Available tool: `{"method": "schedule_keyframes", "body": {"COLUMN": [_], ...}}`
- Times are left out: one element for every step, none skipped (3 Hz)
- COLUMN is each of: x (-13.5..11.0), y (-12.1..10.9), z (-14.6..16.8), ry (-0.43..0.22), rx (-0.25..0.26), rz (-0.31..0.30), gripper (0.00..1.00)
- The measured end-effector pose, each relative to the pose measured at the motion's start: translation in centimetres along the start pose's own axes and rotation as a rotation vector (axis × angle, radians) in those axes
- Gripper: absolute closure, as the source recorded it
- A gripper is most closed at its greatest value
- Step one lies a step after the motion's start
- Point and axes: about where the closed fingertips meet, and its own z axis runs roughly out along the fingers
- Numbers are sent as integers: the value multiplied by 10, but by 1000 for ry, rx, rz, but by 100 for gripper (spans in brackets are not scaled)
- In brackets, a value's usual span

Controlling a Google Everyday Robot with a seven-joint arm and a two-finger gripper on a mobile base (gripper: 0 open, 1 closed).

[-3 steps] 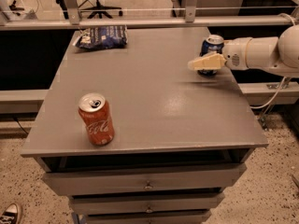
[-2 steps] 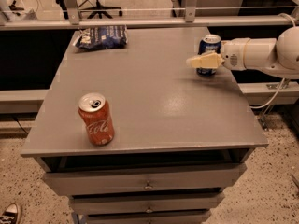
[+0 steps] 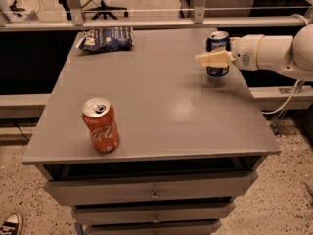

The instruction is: Move pepsi can near blue chip bag

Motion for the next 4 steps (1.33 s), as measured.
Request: {"method": "schedule_keyframes", "body": {"x": [0, -3, -8, -13], "y": [1, 7, 17, 32], "z": [5, 26, 75, 122], "ry": [-11, -81, -161, -218], "rx": [-6, -26, -59, -83], "rz": [3, 13, 23, 33], "gripper": [100, 100, 100, 100]}}
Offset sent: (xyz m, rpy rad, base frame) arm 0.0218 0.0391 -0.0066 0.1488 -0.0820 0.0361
